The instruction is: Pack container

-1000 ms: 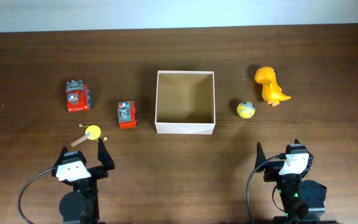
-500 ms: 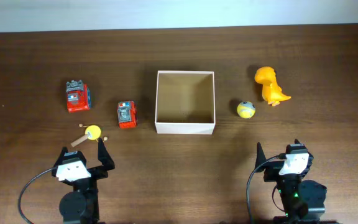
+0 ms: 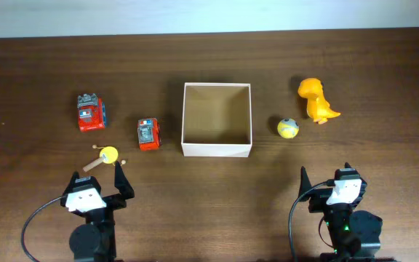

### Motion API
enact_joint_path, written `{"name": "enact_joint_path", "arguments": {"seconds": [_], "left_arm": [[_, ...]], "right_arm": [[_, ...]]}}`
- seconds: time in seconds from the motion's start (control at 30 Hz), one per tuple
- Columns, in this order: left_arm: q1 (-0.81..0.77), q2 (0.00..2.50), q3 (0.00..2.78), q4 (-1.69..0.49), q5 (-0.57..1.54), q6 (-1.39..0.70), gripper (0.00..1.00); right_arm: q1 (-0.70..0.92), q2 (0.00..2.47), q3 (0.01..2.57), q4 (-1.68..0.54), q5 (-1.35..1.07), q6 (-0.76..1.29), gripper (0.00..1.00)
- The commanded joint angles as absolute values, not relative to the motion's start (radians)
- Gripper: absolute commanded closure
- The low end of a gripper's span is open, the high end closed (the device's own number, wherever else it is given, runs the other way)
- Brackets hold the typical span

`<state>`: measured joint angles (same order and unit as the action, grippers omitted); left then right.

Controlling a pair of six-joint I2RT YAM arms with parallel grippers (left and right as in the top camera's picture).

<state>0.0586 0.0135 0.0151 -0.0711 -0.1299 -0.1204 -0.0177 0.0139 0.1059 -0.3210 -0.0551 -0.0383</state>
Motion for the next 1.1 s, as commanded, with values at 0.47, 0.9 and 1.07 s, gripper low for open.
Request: {"name": "enact_joint_path", "arguments": {"seconds": [0.47,0.9,1.07], "left_arm": [[0.062,0.007,0.009,-0.081,0.024,-0.105,0.01],[0.062,0.225,0.201,-0.189,0.153,-0.104,0.01],[0.062,0.517,0.449,-0.223,0.154,-0.104,0.01]], "right_arm": [[-0.013,0.004,0.097,-0.317,-0.072,-0.045,0.01],[-0.013,0.004,0.097,-0.317,-0.072,-0.045,0.01],[-0.013,0.004,0.097,-0.317,-0.072,-0.045,0.01]]}}
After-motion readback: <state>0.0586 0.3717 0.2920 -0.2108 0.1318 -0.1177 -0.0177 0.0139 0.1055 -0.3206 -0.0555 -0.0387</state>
